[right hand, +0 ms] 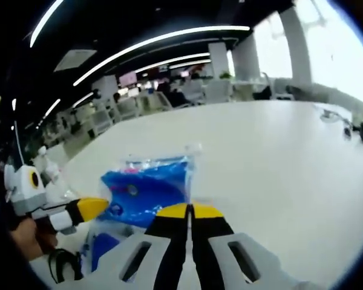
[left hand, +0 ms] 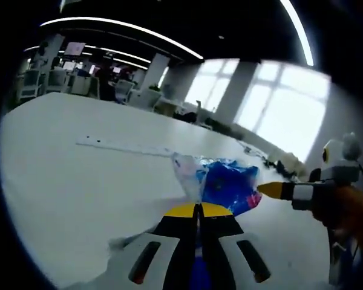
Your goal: Arrange the tabletop items into an orderly group along one side of the table until the central work area is clear of visible clutter.
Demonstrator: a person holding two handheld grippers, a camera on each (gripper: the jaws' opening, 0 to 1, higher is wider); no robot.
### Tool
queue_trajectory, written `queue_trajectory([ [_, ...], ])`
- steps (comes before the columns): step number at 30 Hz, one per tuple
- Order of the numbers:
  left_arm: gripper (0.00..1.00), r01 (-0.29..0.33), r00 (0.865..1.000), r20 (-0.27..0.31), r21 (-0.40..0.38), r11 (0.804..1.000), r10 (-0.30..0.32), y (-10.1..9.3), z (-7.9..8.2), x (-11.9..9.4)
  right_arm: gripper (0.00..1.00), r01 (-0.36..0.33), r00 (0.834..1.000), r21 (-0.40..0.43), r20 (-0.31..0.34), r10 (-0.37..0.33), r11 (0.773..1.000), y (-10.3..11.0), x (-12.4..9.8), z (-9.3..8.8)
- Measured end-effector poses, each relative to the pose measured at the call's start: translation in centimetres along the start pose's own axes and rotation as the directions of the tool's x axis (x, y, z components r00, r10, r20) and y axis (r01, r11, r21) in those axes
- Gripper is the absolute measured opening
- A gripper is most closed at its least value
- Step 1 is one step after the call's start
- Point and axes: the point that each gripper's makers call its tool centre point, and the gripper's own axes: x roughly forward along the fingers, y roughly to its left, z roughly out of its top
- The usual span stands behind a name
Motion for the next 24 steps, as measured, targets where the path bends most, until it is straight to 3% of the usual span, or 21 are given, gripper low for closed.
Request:
queue_trajectory([
  [4,0.00,-0.008,1.000,0.002,-0.016,1.000,0.008,-0.3,-0.3,0.4,0.00,0.000,1.000,-0.009,-0.011,0.000,1.000,-0.6,0.3,-0.3],
  [5,0.00,-0.018,1.000,0.005,0.029,0.999,0.018,-0.1,-0.3,0.5,0.00,-0.006,1.000,0.001,-0.015,0.006,1.000,-0.8,0.4,-0.4],
  [10,0.00,-0.019,1.000,-0.005,0.008,1.000,0.019,-0.3,-0.6,1.2,0.00,-0.014,0.999,0.045,-0.028,0.015,0.999,-1.8,1.0,-1.1],
  [24,0.02,-0.019,0.999,-0.047,0.031,0.999,0.021,-0.8,-1.5,2.7,0.00,-0.012,0.999,0.037,-0.039,0.013,0.999,-3.2,2.3,-1.6],
])
